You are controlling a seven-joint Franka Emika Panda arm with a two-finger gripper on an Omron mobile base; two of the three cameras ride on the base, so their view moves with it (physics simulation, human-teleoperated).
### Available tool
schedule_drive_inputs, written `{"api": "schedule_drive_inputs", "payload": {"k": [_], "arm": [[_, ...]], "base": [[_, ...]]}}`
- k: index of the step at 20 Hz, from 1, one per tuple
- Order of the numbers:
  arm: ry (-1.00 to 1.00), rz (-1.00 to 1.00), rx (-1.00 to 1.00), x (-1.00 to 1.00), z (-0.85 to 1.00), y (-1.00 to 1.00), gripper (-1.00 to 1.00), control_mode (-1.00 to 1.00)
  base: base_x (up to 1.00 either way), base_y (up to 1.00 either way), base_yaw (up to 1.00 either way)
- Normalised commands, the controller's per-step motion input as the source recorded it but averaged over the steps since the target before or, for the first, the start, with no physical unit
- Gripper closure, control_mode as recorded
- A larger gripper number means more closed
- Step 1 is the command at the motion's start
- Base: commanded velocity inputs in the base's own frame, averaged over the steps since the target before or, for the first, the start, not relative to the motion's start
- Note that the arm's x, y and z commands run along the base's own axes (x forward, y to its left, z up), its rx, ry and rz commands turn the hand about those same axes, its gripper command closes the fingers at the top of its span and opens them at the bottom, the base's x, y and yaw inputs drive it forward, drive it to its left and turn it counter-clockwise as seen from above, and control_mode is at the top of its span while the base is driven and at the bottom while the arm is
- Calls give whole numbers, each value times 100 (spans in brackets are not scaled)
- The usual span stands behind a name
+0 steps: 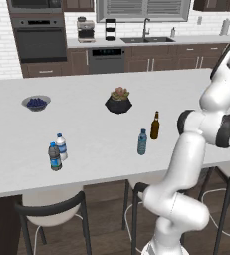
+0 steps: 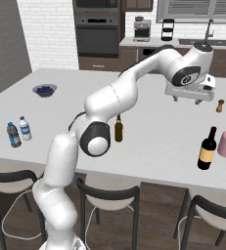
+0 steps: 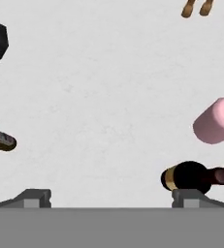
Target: Move the plastic bottles in the middle to the plastics group, and the glass bottles in the middle to the glass group.
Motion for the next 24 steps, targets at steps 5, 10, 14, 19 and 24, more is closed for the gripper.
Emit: {"api": "schedule_drive_inputs", "payload": {"k": [5,10,14,19,24], "arm": [[0,0,-16,-55,-50,100,-100,-100],[0,-1,-10,-23,-51,100,-100,-100],[12,-5,-2,24,-2,99,-100,-100],[29,-2,0,3,0,100,-100,-100],[19,-5,1,0,-12,98,-100,-100]], "base": [[0,0,0],[0,0,0],[0,0,0],[0,0,0],[0,0,0]]}}
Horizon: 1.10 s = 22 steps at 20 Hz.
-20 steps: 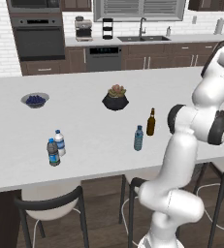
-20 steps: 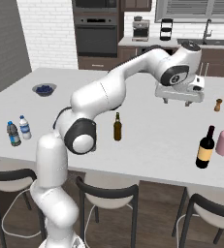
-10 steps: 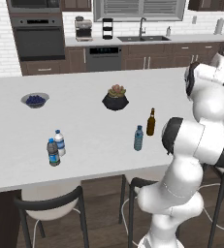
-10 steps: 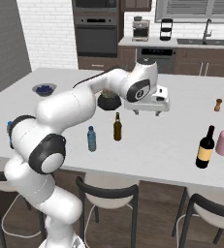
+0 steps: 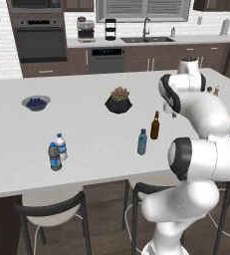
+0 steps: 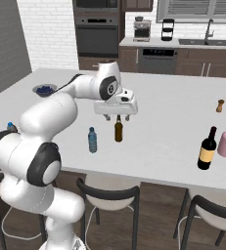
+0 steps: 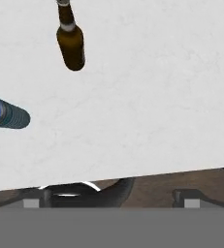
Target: Move the plastic bottles in the middle to the plastics group, and the glass bottles in the middle to the glass group.
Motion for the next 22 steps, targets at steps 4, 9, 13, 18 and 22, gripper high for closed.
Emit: {"api": "schedule_drive_inputs", "payload": {"k": [4,9,13,18,22], "arm": [[8,-3,18,0,-22,84,-100,-100],[0,-3,21,-2,-29,63,-100,-100],[-5,-8,8,5,-52,60,-100,-100],[-11,-19,-11,40,-38,45,-100,-100],[-10,-13,-12,39,-33,17,-100,-100]], "base": [[0,0,0],[0,0,0],[0,0,0],[0,0,0],[0,0,0]]}}
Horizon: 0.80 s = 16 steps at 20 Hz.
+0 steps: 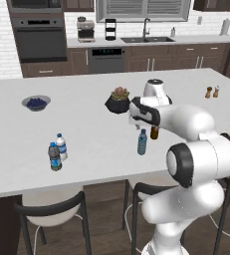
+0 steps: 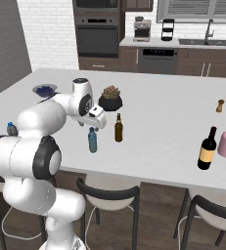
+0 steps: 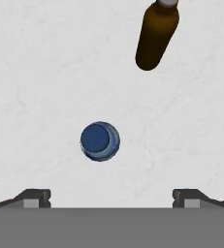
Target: Move the plastic bottles in the middle to the plastics group, and the glass bottles in the middle to the glass group.
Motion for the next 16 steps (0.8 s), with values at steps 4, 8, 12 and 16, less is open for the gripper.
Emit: {"api": "schedule_drive_inputs", "payload": {"k": [4,8,12,16], "arm": [[-2,-3,-5,37,-31,0,-100,-100],[2,0,0,21,-15,-3,-100,-100],[0,0,1,5,-10,-4,-100,-100],[0,0,0,0,-20,0,-100,-100]], "base": [[0,0,0],[0,0,0],[0,0,0],[0,0,0]]}}
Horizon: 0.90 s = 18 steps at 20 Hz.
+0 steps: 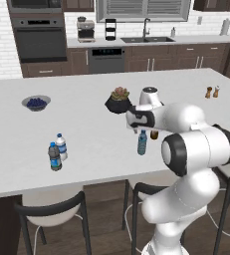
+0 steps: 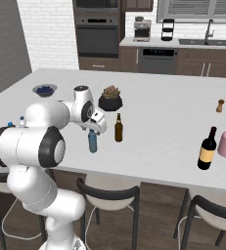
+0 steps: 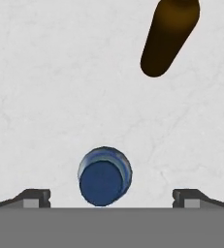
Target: Move the plastic bottles in the middle to the plastics group, and the glass bottles in the middle to the glass group.
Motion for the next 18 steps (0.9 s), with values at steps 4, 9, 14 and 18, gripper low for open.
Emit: {"api": "schedule_drive_inputs", "payload": {"k": [4,9,14,18], "arm": [[0,0,0,5,-29,3,-100,-100],[0,0,0,23,-24,1,-100,-100],[0,2,0,12,-17,0,-100,-100],[0,5,0,-5,-19,0,-100,-100]], "base": [[0,0,0],[0,0,0],[0,0,0],[0,0,0]]}}
